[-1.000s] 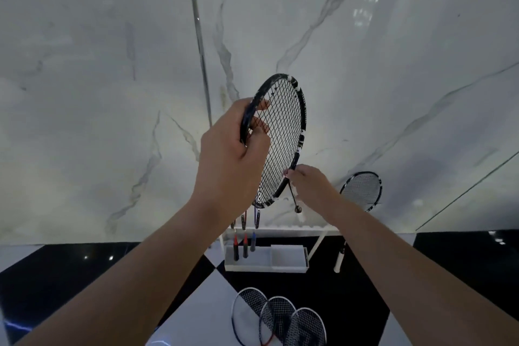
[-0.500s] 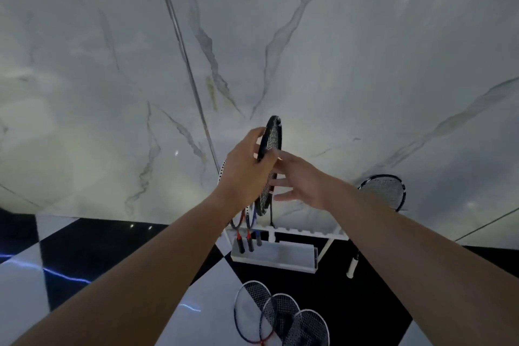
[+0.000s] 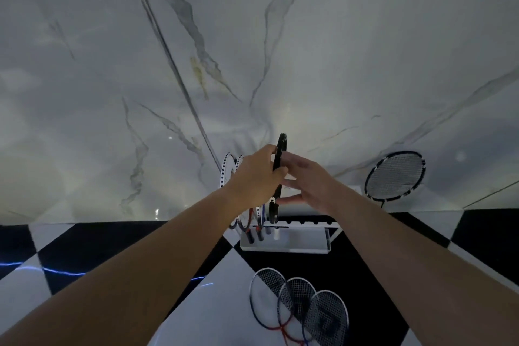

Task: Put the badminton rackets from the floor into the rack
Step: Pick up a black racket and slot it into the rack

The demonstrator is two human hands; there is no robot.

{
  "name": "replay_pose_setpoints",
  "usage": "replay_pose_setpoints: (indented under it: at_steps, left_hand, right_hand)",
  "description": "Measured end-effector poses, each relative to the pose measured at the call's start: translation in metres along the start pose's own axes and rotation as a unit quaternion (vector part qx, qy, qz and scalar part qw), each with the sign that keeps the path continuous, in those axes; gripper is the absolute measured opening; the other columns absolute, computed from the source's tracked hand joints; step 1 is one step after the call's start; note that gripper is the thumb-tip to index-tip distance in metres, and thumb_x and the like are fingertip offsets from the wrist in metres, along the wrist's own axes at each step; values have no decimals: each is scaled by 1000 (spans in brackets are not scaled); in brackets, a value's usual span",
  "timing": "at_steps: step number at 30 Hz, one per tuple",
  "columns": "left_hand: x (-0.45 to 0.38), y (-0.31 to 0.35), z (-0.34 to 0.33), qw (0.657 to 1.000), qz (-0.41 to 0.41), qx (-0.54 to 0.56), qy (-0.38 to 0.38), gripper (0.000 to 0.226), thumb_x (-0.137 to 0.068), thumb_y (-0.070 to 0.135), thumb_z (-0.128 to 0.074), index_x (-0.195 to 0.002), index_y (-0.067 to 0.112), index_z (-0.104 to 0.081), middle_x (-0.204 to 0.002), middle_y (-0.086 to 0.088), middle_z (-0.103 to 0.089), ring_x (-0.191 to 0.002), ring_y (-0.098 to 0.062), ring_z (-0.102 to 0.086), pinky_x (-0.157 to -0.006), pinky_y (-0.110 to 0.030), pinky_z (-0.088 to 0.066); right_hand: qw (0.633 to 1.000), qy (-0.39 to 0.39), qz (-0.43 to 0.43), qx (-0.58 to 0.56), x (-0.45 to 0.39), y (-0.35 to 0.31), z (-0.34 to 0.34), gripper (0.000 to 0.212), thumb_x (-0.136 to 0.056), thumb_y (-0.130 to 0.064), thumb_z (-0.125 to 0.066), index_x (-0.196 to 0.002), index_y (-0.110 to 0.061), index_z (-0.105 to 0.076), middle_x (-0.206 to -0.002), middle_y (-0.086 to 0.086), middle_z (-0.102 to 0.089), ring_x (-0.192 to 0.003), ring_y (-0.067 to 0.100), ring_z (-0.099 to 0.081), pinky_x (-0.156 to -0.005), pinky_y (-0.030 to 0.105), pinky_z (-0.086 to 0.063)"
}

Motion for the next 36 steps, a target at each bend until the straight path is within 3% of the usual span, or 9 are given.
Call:
replay_pose_setpoints:
  at_steps: [5, 9, 13, 15, 19, 25, 30, 34, 36]
  left_hand:
    - [-19, -13, -12, 998, 36, 2, -51, 27, -106, 17, -52, -132, 15, -61, -104, -10, -72, -94, -36, -75, -78, -55, -62]
    - [-32, -23, -21, 997, 56, -10, -46, 27, -105, 11, -50, -129, 11, -60, -104, -13, -71, -93, -34, -74, -79, -54, -63]
    - [-38, -33, -29, 996, 59, -34, -61, 27, -105, 9, -48, -130, 9, -58, -108, -14, -69, -95, -31, -73, -81, -53, -62]
    - [-39, -38, -31, 995, 65, -40, -65, 28, -105, 7, -46, -130, 9, -57, -109, -15, -68, -93, -32, -73, -78, -53, -63]
    - [-39, -44, -36, 991, 52, -106, -71, 32, -103, 3, -47, -135, 8, -51, -106, -15, -68, -76, -24, -68, -58, -36, -56]
    - [-36, -49, -37, 987, 28, -151, -54, 34, -99, -3, -53, -129, 11, -45, -93, -13, -66, -72, -24, -70, -62, -45, -61]
    - [-27, -44, -31, 988, 4, -147, -41, 50, -102, 8, -56, -147, 14, -35, -89, -13, -68, -70, -26, -72, -66, -50, -63]
    - [-15, -39, -14, 996, 16, -90, -11, 33, -103, 16, -52, -137, 14, -51, -86, -10, -72, -66, -32, -75, -62, -48, -64]
    - [-1, -39, -11, 999, 26, -36, 7, 26, -103, 18, -52, -129, 18, -59, -86, -8, -74, -72, -36, -77, -60, -50, -64]
  right_hand:
    - [999, 36, -29, 16, -16, 11, 6, 29, -89, -41, -72, -117, -33, -75, -126, -4, -71, -119, 21, -62, -71, 48, -63]
    - [999, 36, -35, 19, -28, 19, 11, 19, -92, -39, -69, -108, -36, -78, -118, -5, -76, -112, 17, -68, -71, 48, -64]
    - [997, 50, -43, 36, -34, 23, 12, 30, -89, -46, -69, -117, -37, -74, -125, -5, -72, -119, 20, -65, -74, 50, -64]
    - [996, 60, -47, 41, -36, 25, 11, 28, -93, -42, -66, -121, -36, -72, -127, -3, -71, -120, 23, -64, -71, 50, -64]
    - [995, 72, -50, 46, -37, 31, 9, 36, -99, -32, -61, -134, -29, -64, -128, 0, -70, -119, 23, -66, -68, 48, -64]
    - [994, 89, -36, 48, -34, 39, 10, 34, -96, -34, -66, -129, -29, -67, -123, -5, -74, -110, 12, -72, -76, 43, -65]
    - [985, 138, -40, 92, -22, 45, 14, 10, -98, -23, -64, -106, -19, -69, -109, 4, -73, -93, 18, -69, -86, 46, -61]
    - [973, 174, -66, 133, 5, 61, 35, 15, -96, -6, -59, -101, -16, -69, -100, 10, -70, -87, 22, -64, -70, 28, -51]
    - [973, 183, -77, 120, 21, 76, 52, 15, -98, -4, -58, -100, -13, -68, -99, 12, -69, -79, 22, -63, -64, 26, -48]
Point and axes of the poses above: each hand's wrist, its own x-axis away from the middle knuckle, its own z-axis out of the back of the hand, y = z × x, the point moved 4 cm from there along -x, towards the middle knuckle
